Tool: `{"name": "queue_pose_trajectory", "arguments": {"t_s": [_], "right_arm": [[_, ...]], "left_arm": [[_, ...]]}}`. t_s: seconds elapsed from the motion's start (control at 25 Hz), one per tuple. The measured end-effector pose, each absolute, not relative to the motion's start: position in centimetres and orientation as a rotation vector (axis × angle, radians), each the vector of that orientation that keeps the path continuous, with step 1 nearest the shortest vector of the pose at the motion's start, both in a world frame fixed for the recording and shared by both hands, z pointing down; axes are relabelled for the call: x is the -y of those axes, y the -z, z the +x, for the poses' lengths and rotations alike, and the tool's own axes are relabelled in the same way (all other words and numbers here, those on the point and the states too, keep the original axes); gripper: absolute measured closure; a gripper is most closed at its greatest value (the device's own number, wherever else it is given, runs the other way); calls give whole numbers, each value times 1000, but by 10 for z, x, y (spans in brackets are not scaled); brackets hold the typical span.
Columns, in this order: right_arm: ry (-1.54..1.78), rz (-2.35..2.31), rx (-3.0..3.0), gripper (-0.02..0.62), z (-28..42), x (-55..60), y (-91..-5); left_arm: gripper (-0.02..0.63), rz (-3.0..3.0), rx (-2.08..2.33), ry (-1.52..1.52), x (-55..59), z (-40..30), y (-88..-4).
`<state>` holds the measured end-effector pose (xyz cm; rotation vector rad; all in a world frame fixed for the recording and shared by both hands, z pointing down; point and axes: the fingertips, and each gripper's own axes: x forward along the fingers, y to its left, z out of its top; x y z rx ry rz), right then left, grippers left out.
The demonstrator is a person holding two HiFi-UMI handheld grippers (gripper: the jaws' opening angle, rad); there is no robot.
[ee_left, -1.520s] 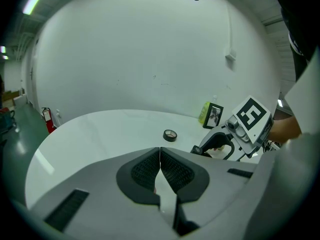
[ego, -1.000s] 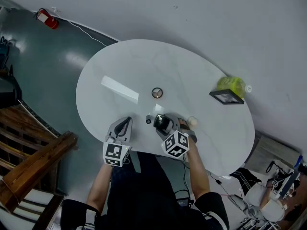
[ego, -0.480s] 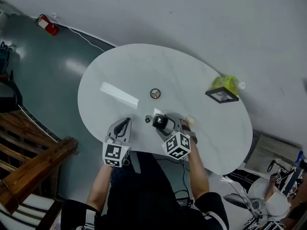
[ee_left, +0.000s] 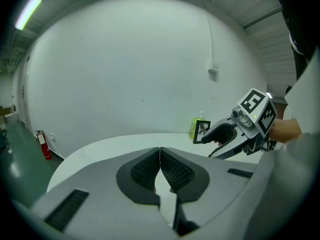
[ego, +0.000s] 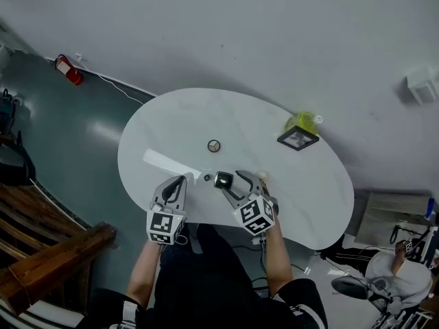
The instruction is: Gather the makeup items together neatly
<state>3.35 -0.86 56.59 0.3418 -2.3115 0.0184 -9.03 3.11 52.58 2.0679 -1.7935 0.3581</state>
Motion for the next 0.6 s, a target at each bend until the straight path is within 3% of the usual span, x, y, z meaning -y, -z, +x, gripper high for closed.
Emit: {"name": "queue_pose_trajectory", "arguments": {"t_s": [0.04, 0.16, 0.6], "right_arm": [[-16, 387, 2333, 320, 35, 11, -555], [8, 541, 2393, 438, 41, 21, -524], [0, 959, 2540, 543, 72, 20, -443]], "left_arm": [[586, 2086, 1795, -352, -31, -89, -519], [586, 2147, 1814, -343, -27, -88, -495], [586, 2292, 1855, -294, -35, -65, -424]]}}
